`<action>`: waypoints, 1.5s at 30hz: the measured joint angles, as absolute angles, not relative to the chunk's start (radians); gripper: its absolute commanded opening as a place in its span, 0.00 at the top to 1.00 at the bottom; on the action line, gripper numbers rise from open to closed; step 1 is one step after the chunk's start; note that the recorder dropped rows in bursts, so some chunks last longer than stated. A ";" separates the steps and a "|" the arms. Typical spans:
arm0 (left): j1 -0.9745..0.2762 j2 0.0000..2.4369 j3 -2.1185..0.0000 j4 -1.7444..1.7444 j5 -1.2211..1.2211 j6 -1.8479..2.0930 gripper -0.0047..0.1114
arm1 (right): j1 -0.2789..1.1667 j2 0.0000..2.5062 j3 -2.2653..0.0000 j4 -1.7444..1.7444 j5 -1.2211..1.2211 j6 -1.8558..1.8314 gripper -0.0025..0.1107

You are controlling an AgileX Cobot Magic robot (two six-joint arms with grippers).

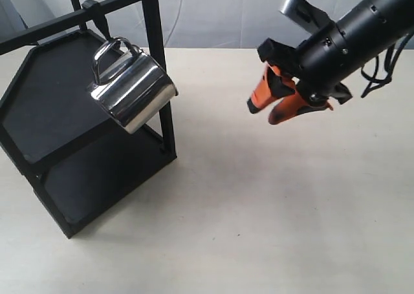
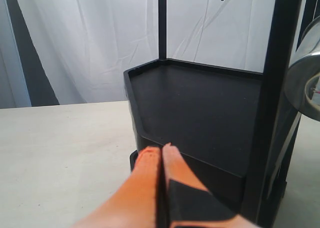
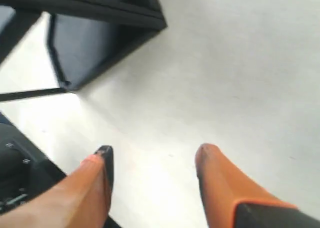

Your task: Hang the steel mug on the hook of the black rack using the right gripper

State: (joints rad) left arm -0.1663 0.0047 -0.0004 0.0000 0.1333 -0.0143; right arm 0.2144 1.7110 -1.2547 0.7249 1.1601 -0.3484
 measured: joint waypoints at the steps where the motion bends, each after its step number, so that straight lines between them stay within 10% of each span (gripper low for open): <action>1: -0.166 0.005 0.000 0.000 0.133 -0.014 0.95 | 0.214 1.696 -1.255 0.667 1.162 -0.331 0.68; 5: -0.166 0.005 0.000 0.000 0.133 -0.014 0.95 | 0.214 1.643 -1.255 0.477 1.163 -0.233 0.98; 32: -0.166 0.005 0.000 0.000 0.133 -0.014 0.95 | 0.214 1.128 -1.195 0.301 1.134 -0.068 0.97; 45: -0.166 0.005 0.000 0.000 0.133 -0.014 0.95 | 0.214 0.581 -0.438 0.271 0.208 -0.075 0.97</action>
State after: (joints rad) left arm -0.1663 0.0047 -0.0004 0.0000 0.1333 -0.0143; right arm 0.2144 0.5808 -0.4382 0.2712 0.2078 -0.0754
